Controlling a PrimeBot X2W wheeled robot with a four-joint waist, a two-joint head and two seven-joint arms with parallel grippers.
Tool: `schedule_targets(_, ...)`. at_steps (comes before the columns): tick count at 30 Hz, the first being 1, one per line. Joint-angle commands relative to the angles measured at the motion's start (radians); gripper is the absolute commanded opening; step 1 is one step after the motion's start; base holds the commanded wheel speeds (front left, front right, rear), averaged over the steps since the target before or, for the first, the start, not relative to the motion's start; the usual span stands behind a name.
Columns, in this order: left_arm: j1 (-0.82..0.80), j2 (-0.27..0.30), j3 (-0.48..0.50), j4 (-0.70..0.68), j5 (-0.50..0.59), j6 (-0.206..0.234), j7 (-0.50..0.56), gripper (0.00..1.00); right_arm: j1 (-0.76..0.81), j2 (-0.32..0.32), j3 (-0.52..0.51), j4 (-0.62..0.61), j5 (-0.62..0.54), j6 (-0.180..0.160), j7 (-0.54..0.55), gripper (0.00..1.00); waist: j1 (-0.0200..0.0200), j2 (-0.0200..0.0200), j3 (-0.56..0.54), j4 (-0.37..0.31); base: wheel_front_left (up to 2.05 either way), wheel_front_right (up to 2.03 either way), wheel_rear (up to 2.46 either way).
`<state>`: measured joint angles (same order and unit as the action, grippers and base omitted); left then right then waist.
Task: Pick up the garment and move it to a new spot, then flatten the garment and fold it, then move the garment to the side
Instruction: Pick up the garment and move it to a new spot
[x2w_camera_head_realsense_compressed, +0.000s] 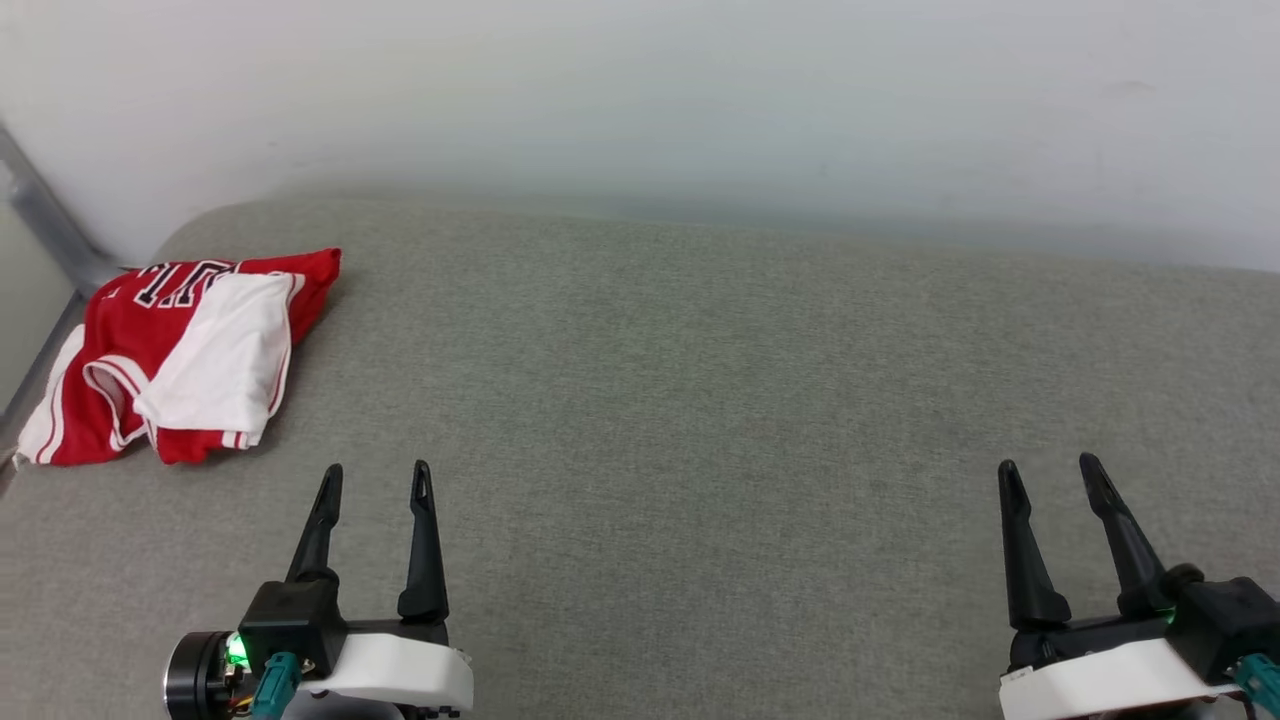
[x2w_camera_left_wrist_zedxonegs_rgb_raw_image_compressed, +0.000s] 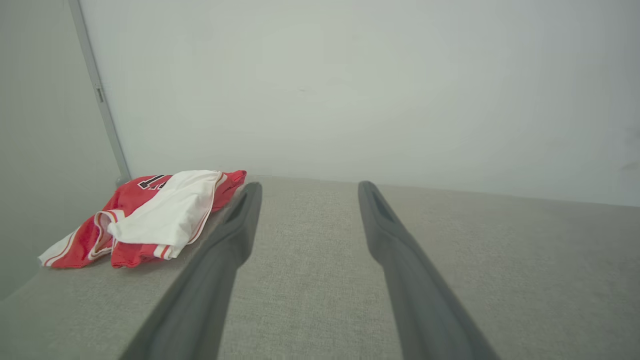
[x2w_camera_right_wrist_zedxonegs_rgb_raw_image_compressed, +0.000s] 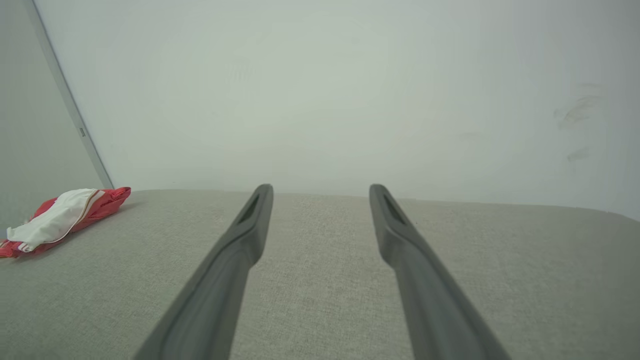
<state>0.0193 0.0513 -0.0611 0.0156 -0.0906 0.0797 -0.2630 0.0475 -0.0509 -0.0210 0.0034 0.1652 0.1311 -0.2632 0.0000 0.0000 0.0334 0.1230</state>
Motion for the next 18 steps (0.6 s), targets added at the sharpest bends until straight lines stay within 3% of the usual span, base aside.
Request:
schedule_targets(1, -0.007, -0.002, -0.001, 0.001, -0.001, 0.003, -0.003, 1.0, 0.009, 0.001, 0.008, -0.003, -0.01, -0.001, -0.002, 1.0, 0.0, 0.0, 0.003, 0.039, 0.0, 0.0, 0.0)
schedule_targets(18, -0.001, -0.002, 0.017, 0.001, -0.021, 0.017, -0.003, 1.0, 0.009, 0.001, 0.038, -0.011, -0.054, -0.001, -0.002, 1.0, 0.0, 0.0, 0.018, 0.254, 0.0, 0.0, 0.0)
